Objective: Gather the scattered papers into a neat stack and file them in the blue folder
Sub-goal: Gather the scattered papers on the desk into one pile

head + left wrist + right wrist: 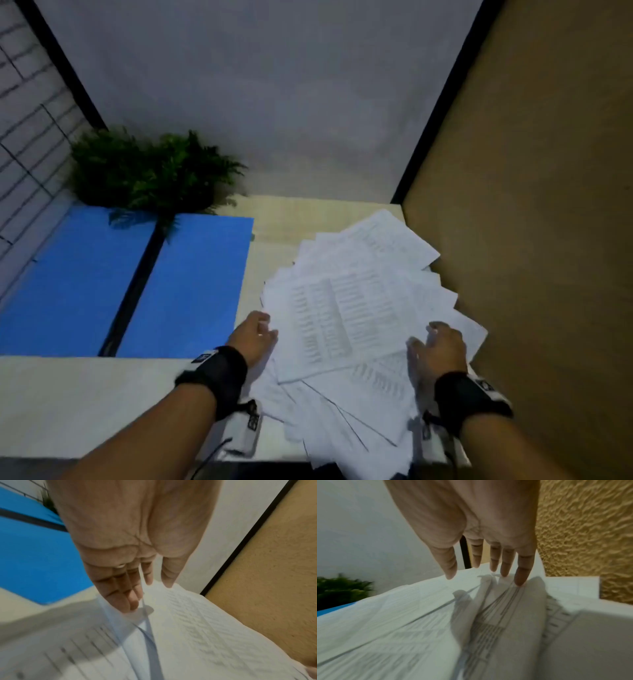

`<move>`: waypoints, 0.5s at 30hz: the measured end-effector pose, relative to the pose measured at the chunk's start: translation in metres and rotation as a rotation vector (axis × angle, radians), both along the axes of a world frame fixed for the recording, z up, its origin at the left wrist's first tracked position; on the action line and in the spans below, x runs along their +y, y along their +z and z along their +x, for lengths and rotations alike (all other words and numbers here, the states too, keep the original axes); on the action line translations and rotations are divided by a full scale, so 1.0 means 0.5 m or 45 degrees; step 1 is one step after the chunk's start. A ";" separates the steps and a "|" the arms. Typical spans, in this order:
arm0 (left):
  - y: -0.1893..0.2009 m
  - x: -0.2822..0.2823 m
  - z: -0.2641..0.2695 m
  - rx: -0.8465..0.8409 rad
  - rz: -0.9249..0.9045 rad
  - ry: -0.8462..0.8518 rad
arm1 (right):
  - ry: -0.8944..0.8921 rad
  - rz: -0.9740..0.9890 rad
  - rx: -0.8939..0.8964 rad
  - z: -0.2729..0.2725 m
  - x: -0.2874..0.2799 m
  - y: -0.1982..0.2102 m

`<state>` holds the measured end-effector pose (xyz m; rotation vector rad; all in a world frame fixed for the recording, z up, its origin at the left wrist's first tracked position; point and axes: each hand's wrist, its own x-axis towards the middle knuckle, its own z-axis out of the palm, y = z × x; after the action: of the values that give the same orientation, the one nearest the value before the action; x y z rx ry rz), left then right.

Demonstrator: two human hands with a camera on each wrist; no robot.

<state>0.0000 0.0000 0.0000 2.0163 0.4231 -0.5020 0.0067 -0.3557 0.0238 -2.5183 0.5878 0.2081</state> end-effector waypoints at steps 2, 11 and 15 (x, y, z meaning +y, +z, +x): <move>-0.012 -0.029 0.002 0.009 -0.102 0.133 | -0.128 0.034 -0.011 0.016 0.004 0.003; 0.109 -0.131 -0.049 -0.039 -0.273 0.361 | -0.334 0.753 -0.190 0.027 -0.001 -0.011; 0.125 -0.112 -0.088 0.339 -0.281 -0.171 | -0.396 0.757 -0.168 0.016 -0.023 -0.007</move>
<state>-0.0439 -0.0559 0.0623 1.7775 0.3761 -0.8684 0.0148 -0.3675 0.0202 -1.8281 0.7286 0.0822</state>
